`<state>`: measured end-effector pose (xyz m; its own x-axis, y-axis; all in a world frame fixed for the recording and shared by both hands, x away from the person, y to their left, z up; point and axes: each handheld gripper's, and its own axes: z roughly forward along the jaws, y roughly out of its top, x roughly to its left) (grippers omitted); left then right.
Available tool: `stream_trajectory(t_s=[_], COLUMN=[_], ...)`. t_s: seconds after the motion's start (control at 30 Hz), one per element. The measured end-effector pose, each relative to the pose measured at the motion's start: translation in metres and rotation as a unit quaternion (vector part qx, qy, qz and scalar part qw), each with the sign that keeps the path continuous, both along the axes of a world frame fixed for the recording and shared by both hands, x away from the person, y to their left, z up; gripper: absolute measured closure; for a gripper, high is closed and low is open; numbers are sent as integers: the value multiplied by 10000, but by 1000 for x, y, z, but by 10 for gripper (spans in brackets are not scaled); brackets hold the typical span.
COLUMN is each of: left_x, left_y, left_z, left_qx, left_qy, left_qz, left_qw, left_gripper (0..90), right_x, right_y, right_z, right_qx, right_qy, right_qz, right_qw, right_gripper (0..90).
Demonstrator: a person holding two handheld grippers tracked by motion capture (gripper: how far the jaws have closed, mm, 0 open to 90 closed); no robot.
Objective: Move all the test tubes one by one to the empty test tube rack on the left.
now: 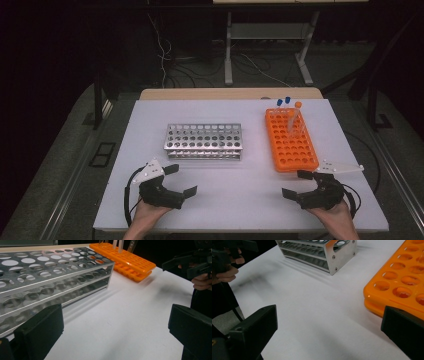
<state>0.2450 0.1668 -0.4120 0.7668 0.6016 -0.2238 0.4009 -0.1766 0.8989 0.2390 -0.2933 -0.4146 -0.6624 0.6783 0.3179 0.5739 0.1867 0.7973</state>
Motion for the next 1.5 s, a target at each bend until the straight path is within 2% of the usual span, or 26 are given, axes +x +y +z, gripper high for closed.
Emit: stream_trajectory(t_s=[0.7,0.93,1.5], left_x=[-2,-3,-4], left_y=[-2,-4,-3], left_z=[0,-1,-1], left_qx=[67,92,100], left_qy=[67,90,91], left_qz=[-131,-187,-175], left_qw=[9999,9997,9998], left_gripper=[0,0,0], right_x=[-2,-1,24], right_y=[-1,-3,-8], right_z=[5,7,30], right_qx=[-146,-290,-505], right_qy=[113,214,251], right_qz=[-18,-46,-1], right_qw=[9998,9993,9984], right_gripper=[3,3,3])
